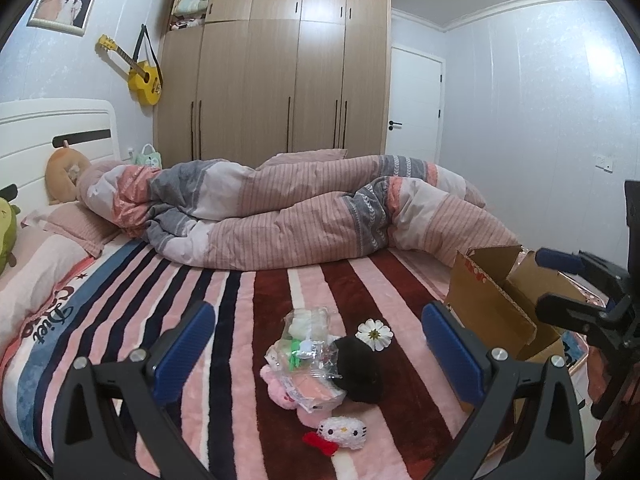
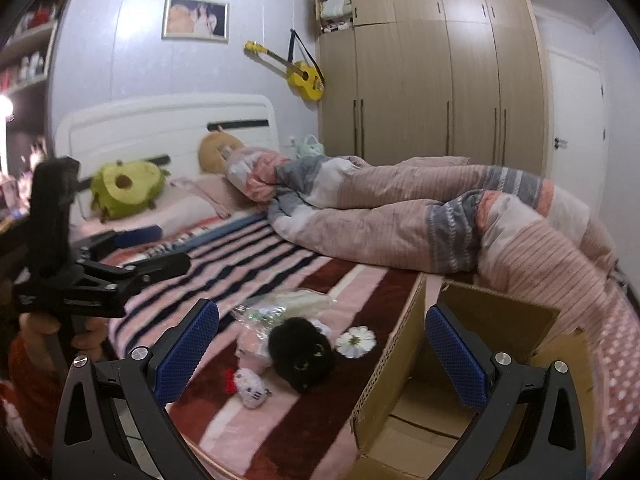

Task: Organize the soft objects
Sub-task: 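Grasp the black plush cat with the right gripper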

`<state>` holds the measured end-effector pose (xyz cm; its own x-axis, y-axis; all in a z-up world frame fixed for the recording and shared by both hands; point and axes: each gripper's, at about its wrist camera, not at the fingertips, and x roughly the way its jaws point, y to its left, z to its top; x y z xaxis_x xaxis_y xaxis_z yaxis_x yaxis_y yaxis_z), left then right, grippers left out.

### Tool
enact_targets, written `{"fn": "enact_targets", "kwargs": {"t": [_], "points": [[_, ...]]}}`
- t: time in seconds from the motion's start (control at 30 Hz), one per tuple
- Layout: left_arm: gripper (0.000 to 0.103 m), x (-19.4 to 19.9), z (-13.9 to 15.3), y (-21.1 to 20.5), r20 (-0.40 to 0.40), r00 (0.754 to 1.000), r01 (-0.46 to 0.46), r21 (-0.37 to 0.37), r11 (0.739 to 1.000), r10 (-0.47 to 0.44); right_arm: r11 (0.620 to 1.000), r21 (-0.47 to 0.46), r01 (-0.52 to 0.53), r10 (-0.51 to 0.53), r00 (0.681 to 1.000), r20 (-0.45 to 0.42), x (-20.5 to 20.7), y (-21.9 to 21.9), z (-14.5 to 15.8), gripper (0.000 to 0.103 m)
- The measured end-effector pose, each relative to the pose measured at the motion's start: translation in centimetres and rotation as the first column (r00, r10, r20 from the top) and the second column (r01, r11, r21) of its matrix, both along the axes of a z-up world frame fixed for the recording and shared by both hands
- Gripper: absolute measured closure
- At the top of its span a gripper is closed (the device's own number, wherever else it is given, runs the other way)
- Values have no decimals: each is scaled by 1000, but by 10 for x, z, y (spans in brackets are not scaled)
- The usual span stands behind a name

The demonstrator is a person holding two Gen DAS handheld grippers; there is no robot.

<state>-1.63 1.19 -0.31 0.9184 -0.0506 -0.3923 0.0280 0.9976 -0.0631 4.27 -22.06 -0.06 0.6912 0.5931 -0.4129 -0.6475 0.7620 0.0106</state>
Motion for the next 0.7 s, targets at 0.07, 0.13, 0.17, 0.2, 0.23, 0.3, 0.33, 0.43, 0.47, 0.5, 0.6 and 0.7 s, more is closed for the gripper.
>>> {"fn": "enact_targets", "kwargs": {"t": [0.07, 0.13, 0.17, 0.2, 0.23, 0.3, 0.33, 0.43, 0.47, 0.5, 0.6, 0.7], "points": [[0, -1, 0, 4, 5, 1000, 10, -12, 1000, -10, 1000, -5, 6, -6, 1000, 10, -3, 7, 5, 0], [0, -1, -2, 13, 2, 999, 35, -25, 999, -35, 1000, -26, -17, 17, 1000, 0, -6, 21, 7, 11], [0, -1, -2, 19, -1, 999, 39, -28, 999, -39, 999, -54, -11, 11, 1000, 10, -8, 31, 6, 25], [0, -1, -3, 25, -3, 999, 37, -28, 999, -37, 997, -76, -4, 5, 1000, 21, -10, 41, 4, 36], [0, -1, -4, 31, -4, 999, 36, -27, 999, -36, 995, -99, -5, 8, 1000, 26, -10, 52, 0, 40], [0, 0, -7, 42, -8, 999, 39, -22, 999, -39, 994, -103, -41, 40, 999, -11, -12, 72, -9, 45], [0, 2, -9, 47, -15, 999, 36, -15, 999, -36, 993, -96, -69, 65, 997, -50, -9, 81, -17, 45], [0, 8, -19, 58, -35, 999, 33, 10, 999, -32, 990, -91, -105, 93, 986, -136, 0, 103, -42, 45], [0, 11, -23, 61, -47, 998, 36, 16, 999, -35, 991, -98, -94, 78, 985, -155, 4, 109, -52, 45], [1, 13, -28, 63, -58, 998, 40, 18, 999, -38, 992, -104, -77, 59, 984, -171, 8, 114, -62, 44], [1, 22, -45, 71, -98, 994, 49, 4, 999, -49, 992, -124, -39, 11, 975, -220, 24, 123, -92, 39], [1, 32, -64, 77, -134, 989, 52, -19, 998, -54, 988, -155, 17, -57, 964, -258, 45, 124, -123, 39]]}}
